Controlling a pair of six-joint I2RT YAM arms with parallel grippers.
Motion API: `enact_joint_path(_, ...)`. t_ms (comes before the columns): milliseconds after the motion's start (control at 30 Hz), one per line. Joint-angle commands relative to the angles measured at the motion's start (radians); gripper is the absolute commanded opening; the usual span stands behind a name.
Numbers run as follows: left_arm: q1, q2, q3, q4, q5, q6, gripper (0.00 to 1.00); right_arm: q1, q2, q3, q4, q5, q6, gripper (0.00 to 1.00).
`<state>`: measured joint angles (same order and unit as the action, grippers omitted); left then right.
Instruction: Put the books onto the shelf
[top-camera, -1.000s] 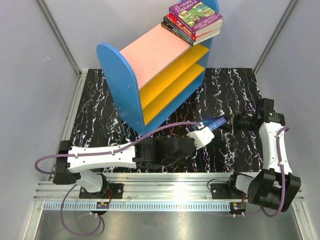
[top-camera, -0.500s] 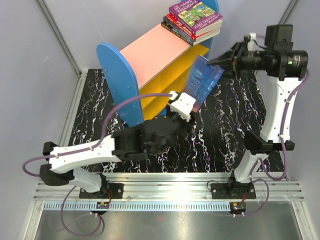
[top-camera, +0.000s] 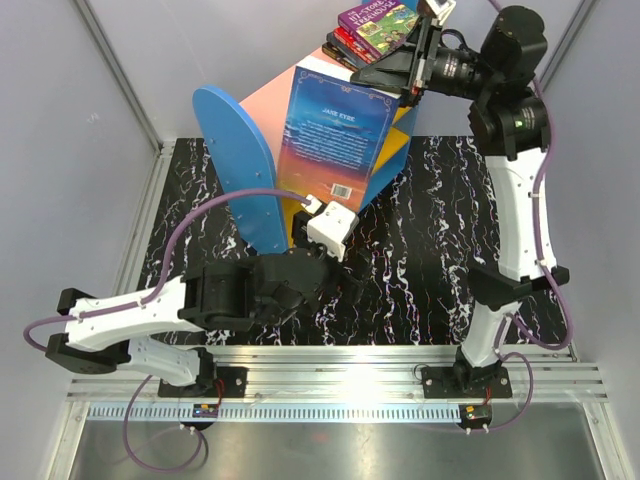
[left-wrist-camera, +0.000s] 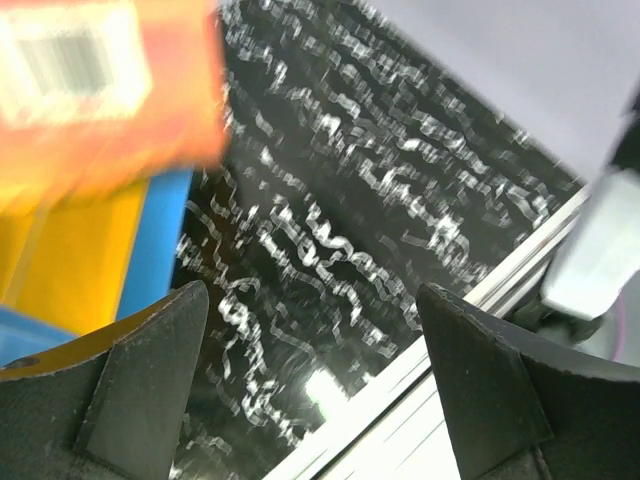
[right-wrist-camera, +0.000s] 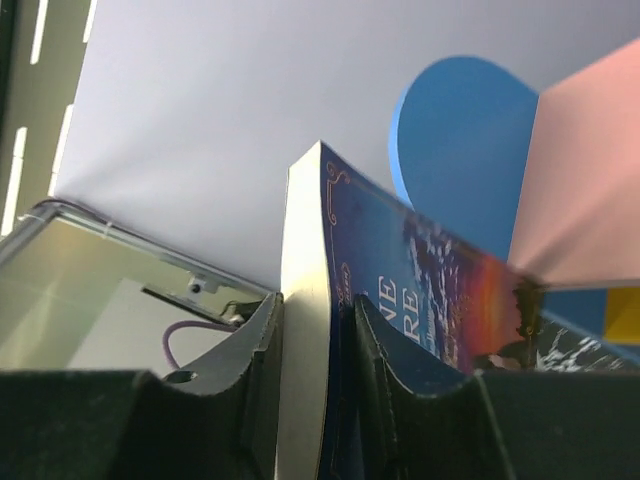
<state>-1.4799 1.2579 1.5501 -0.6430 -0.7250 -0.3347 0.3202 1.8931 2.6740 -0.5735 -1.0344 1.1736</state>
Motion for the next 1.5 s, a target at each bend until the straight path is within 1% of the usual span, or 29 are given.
enact_joint_path(0, 0.001, 0.008, 0.062, -0.099, -0.017, -0.058, 0.89, -0.01, -0.108, 0.024, 0.16, 0.108, -0.133, 0.0)
enact_joint_path(67, 0.001, 0.017, 0.09, -0.147, -0.013, -0.082, 0.89, -0.01, -0.097, 0.053, 0.126, 0.137, -0.184, 0.0)
enact_joint_path(133, 0.001, 0.015, 0.09, -0.165, -0.007, -0.098, 0.88, -0.01, -0.092, 0.104, 0.051, 0.232, -0.242, 0.0)
enact_joint_path(200, 0.001, 0.014, 0.082, -0.199, -0.004, -0.131, 0.88, -0.01, -0.126, 0.06, 0.084, 0.308, -0.279, 0.0)
enact_joint_path(267, 0.001, 0.012, 0.073, -0.217, -0.007, -0.159, 0.88, -0.01, -0.132, -0.012, 0.13, 0.32, -0.263, 0.0)
enact_joint_path(367, 0.001, 0.024, 0.056, -0.211, -0.013, -0.174, 0.88, -0.006, -0.095, 0.02, 0.097, 0.327, -0.273, 0.0)
enact_joint_path(433, 0.001, 0.043, 0.064, -0.207, -0.01, -0.179, 0.9, -0.006, -0.109, 0.041, -0.035, 0.375, -0.334, 0.0)
enact_joint_path(467, 0.001, 0.05, 0.065, -0.204, -0.004, -0.187, 0.9, -0.007, -0.129, 0.026, -0.087, 0.401, -0.415, 0.0)
enact_joint_path(500, 0.001, 0.058, 0.065, -0.207, 0.001, -0.188, 0.94, -0.007, -0.188, -0.03, -0.201, 0.495, -0.458, 0.0)
enact_joint_path(533, 0.001, 0.064, 0.059, -0.21, 0.016, -0.196, 0.96, -0.007, -0.225, -0.086, -0.253, 0.558, -0.494, 0.02)
enact_joint_path(567, 0.003, 0.072, 0.044, -0.21, 0.025, -0.213, 0.97, -0.009, -0.27, -0.157, -0.337, 0.703, -0.518, 0.38)
enact_joint_path(600, 0.004, 0.078, 0.03, -0.208, 0.035, -0.22, 0.99, -0.016, -0.358, -0.343, -0.374, 0.765, -0.508, 0.62)
enact_joint_path(633, 0.007, 0.08, 0.016, -0.207, 0.047, -0.23, 0.99, -0.038, -0.396, -0.446, -0.406, 0.79, -0.485, 0.86)
enact_joint_path(667, 0.012, 0.087, -0.013, -0.199, 0.071, -0.251, 0.99, -0.062, -0.423, -0.544, -0.443, 0.784, -0.43, 0.99)
enact_joint_path(700, 0.016, 0.089, -0.027, -0.193, 0.081, -0.263, 0.99, -0.097, -0.458, -0.733, -0.539, 0.793, -0.404, 1.0)
enact_joint_path(767, 0.055, 0.093, -0.089, -0.153, 0.153, -0.295, 0.99, -0.131, -0.491, -0.936, -0.606, 0.784, -0.368, 1.0)
enact_joint_path(800, 0.079, 0.089, -0.125, -0.127, 0.195, -0.306, 0.99, -0.151, -0.529, -1.149, -0.608, 0.754, -0.365, 1.0)
enact_joint_path(833, 0.107, 0.084, -0.16, -0.094, 0.257, -0.316, 0.99, -0.196, -0.549, -1.252, -0.583, 0.746, -0.358, 1.0)
enact_joint_path(867, 0.162, 0.084, -0.239, -0.022, 0.376, -0.335, 0.99, -0.228, -0.572, -1.348, -0.556, 0.741, -0.341, 1.0)
enact_joint_path(900, 0.187, 0.09, -0.28, 0.018, 0.438, -0.343, 0.99, -0.259, -0.603, -1.508, -0.499, 0.731, -0.336, 1.0)
enact_joint_path(967, 0.249, 0.118, -0.344, 0.101, 0.595, -0.389, 0.99, -0.364, -0.608, -1.633, -0.448, 0.712, -0.342, 1.0)
enact_joint_path(1000, 0.26, 0.142, -0.384, 0.118, 0.622, -0.408, 0.99, -0.388, -0.582, -1.724, -0.404, 0.683, -0.354, 1.0)
enact_joint_path(1100, 0.28, 0.239, -0.433, 0.209, 0.709, -0.458, 0.99, -0.417, -0.49, -1.796, -0.356, 0.689, -0.403, 1.0)
enact_joint_path(1133, 0.28, 0.288, -0.439, 0.235, 0.72, -0.477, 0.99, -0.417, -0.474, -1.804, -0.348, 0.698, -0.407, 1.0)
enact_joint_path(1167, 0.283, 0.31, -0.443, 0.29, 0.754, -0.509, 0.99, -0.417, -0.459, -1.809, -0.324, 0.701, -0.416, 1.0)
enact_joint_path(1233, 0.285, 0.354, -0.432, 0.348, 0.769, -0.527, 0.99, -0.417, -0.43, -1.806, -0.309, 0.711, -0.423, 1.0)
enact_joint_path(1333, 0.29, 0.452, -0.388, 0.39, 0.783, -0.563, 0.99, -0.417, -0.396, -1.778, -0.299, 0.731, -0.443, 1.0)
enact_joint_path(1367, 0.29, 0.512, -0.369, 0.382, 0.782, -0.569, 0.99, -0.417, -0.384, -1.771, -0.308, 0.746, -0.46, 1.0)
enact_joint_path(1467, 0.29, 0.587, -0.312, 0.382, 0.785, -0.584, 0.99, -0.417, -0.336, -1.763, -0.302, 0.748, -0.494, 1.0)
